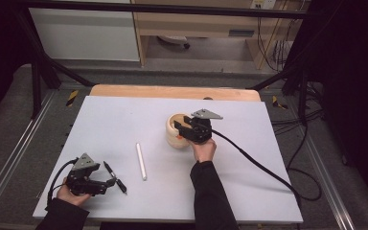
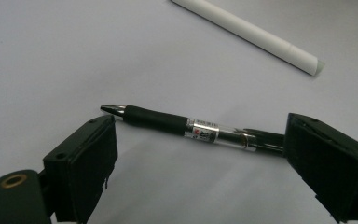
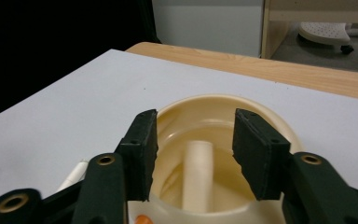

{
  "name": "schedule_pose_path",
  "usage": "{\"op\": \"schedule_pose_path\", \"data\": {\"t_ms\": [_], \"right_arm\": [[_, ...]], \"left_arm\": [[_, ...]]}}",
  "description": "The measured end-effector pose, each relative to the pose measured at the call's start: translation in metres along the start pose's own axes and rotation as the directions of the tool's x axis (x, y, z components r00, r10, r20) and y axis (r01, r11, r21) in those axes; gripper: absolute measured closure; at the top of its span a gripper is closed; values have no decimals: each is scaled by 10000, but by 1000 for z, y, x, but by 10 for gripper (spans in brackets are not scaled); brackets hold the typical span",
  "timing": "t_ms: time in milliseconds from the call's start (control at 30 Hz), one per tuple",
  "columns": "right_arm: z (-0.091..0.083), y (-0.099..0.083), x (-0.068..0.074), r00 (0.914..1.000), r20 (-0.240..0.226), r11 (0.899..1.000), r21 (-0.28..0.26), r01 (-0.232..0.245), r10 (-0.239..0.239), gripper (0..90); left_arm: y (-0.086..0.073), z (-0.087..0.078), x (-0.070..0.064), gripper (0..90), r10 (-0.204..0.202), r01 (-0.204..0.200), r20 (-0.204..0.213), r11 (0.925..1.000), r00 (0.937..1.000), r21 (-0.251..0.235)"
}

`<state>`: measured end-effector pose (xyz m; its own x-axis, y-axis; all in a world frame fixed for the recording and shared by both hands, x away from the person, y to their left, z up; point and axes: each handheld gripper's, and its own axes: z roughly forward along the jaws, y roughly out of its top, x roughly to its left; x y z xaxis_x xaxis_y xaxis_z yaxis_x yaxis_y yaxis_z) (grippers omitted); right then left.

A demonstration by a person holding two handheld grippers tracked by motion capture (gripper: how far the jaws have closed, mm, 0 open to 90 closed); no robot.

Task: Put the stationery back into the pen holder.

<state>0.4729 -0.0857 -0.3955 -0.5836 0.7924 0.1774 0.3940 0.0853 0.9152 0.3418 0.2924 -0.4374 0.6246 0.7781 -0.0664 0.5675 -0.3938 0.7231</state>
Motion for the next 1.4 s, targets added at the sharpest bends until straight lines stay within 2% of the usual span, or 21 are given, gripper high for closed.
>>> {"op": "schedule_pose_path", "data": {"t_ms": [100,200,400,467,767,900,967,1000,1067,1233,1400], "right_arm": [[-8,6,1,10000,22,9999,-73,90,-90,406],[-16,11,1,9998,-16,9998,-35,186,-186,298],[-33,19,2,9993,-108,9975,607,361,-355,90],[-38,19,3,9992,-151,9955,870,382,-371,52],[-54,15,14,9977,80,9875,1436,653,-672,5],[-58,10,21,9977,161,9888,1352,625,-653,7],[-60,8,25,9978,-146,9872,1447,666,-651,55],[-60,7,26,9982,-343,9864,1554,537,-490,30],[-60,4,29,9991,-368,9846,1726,272,-212,18],[-60,-6,39,9983,-380,9812,1864,506,-443,10],[-55,-18,49,9963,-718,9799,1904,596,-466,26]], "left_arm": [[0,0,0,100,-2,2,-3,10000,10000,4],[0,0,0,100,25,-25,-6,10000,10000,30],[0,0,0,100,6,-6,-36,10000,10000,21],[0,0,0,100,9,-9,-46,10000,10000,21],[0,-1,0,100,-13,13,-60,10000,10000,-4],[0,-1,0,100,-43,43,-66,10000,10000,-3],[0,-1,0,100,-48,48,-62,10000,10000,-1],[0,-1,0,100,-24,24,-65,10000,10000,4],[0,-1,0,100,-26,26,-65,10000,10000,12],[0,-1,0,100,-61,61,-66,10000,10000,17],[0,-1,0,100,-58,59,-68,10000,10000,12]]}}
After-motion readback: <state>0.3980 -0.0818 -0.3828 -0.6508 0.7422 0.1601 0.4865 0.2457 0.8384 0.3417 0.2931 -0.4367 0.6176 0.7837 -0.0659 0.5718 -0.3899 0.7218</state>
